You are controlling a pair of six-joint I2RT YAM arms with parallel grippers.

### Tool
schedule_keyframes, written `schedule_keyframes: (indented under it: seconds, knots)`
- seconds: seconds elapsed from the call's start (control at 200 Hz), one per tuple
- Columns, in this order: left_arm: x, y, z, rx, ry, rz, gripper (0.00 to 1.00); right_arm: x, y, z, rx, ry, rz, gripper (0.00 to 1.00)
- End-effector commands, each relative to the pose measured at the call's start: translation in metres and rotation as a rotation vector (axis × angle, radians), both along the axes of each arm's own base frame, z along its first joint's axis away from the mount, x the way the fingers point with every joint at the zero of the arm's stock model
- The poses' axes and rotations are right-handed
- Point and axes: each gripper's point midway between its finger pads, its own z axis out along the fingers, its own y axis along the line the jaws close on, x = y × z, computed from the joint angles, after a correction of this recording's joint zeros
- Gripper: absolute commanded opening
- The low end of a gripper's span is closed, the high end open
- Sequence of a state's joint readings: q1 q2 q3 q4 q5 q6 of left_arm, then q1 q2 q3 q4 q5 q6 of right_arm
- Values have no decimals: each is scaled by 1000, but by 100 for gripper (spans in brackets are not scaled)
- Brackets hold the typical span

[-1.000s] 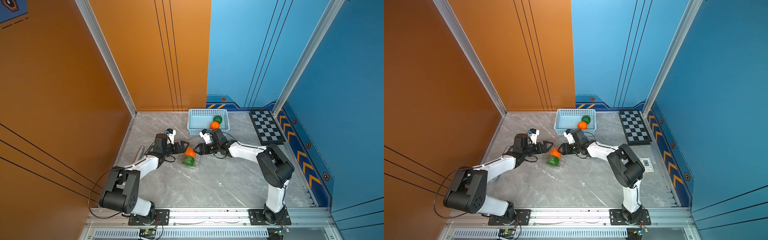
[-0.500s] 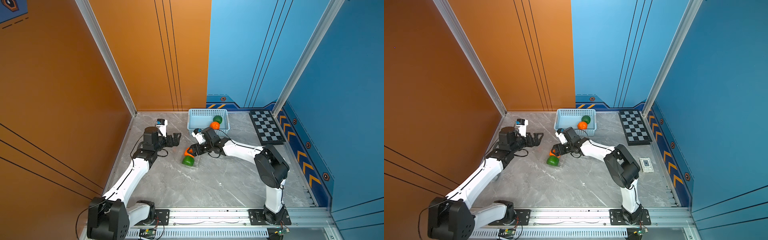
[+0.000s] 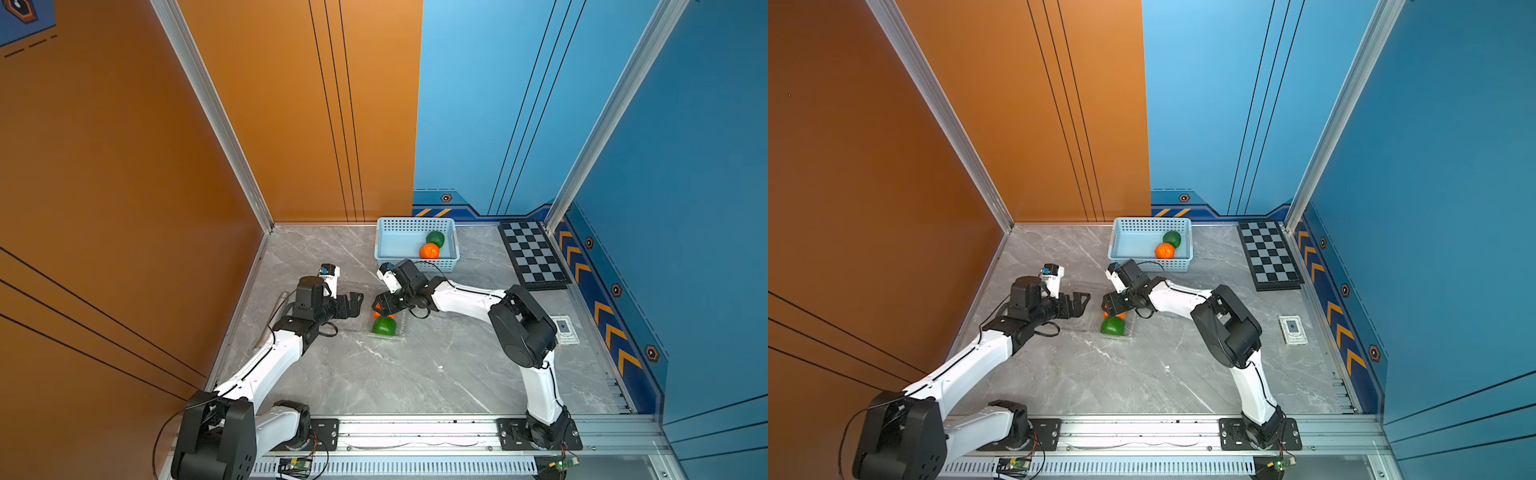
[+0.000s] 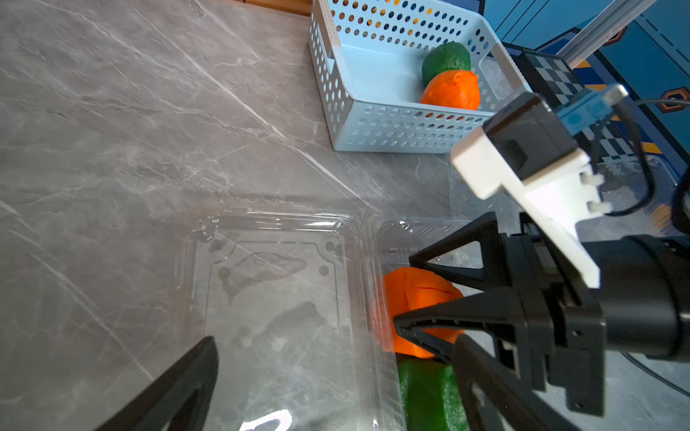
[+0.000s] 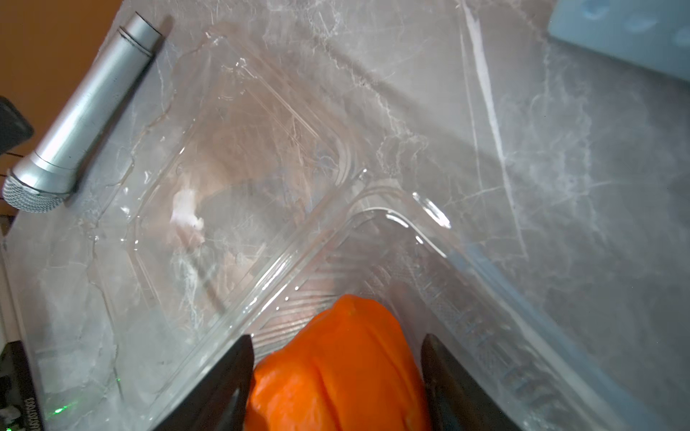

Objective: Take oranges out of containers
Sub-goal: Open the packing box at the center of the board, then pick up the orange from the packing box, then place the orange in the basket.

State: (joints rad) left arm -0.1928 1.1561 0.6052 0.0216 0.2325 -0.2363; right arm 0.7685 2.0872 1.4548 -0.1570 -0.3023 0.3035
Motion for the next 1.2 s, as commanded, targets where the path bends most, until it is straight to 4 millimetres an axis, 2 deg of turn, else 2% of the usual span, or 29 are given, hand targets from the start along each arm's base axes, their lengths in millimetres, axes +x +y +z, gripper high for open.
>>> schedule_keyframes:
  seconds: [0.0, 0.13, 0.175, 0.185, 0.2, 0.435, 0.531, 0.706, 0.716, 0.736, 0.851, 0.936, 0.956, 0.971, 0.996, 1.016, 1.191]
  knots:
    - [5, -6, 9, -25, -44, -11, 98, -1, -9, -11, -68, 7, -8, 57]
    - [8, -7, 9, -27, -48, -11, 98, -1, -12, -5, -69, -4, -6, 43]
    - [8, -8, 9, -28, -47, -15, 98, -2, -14, -8, -77, 1, -8, 38]
    - [9, -8, 9, -28, -47, -14, 98, -1, -14, 4, -62, -15, -8, 37]
    - [9, -8, 9, -29, -47, -16, 98, -1, -14, 8, -57, -21, -8, 37]
    - [10, -10, 7, -31, -45, -19, 98, 6, -18, 40, -17, -70, -11, 27]
    - [10, -10, 6, -30, -43, -18, 98, 11, -22, 53, -2, -89, -21, 26]
    - [11, -10, 2, -28, -36, -23, 98, 28, -27, 91, 44, -158, -35, 26]
    - [11, -10, 2, -29, -35, -23, 98, 38, -36, 93, 43, -161, -57, 26]
    - [11, -11, 2, -31, -33, -24, 98, 45, -41, 97, 49, -169, -71, 26]
    - [11, -15, 2, -48, -32, -36, 98, 86, -54, 118, 76, -221, -119, 26]
    - [10, -17, 4, -54, -36, -42, 98, 126, -66, 120, 75, -245, -169, 26]
    - [10, -18, 5, -54, -38, -42, 98, 135, -69, 106, 51, -236, -181, 26]
    - [10, -18, 4, -54, -38, -43, 98, 144, -70, 112, 50, -255, -190, 26]
    - [9, -19, 5, -53, -40, -45, 98, 154, -74, 102, 24, -255, -203, 26]
    - [9, -19, 6, -53, -42, -45, 98, 164, -76, 105, 18, -270, -214, 26]
    - [4, -30, 5, -54, -40, -74, 98, 237, -87, 84, 5, -318, -302, 25]
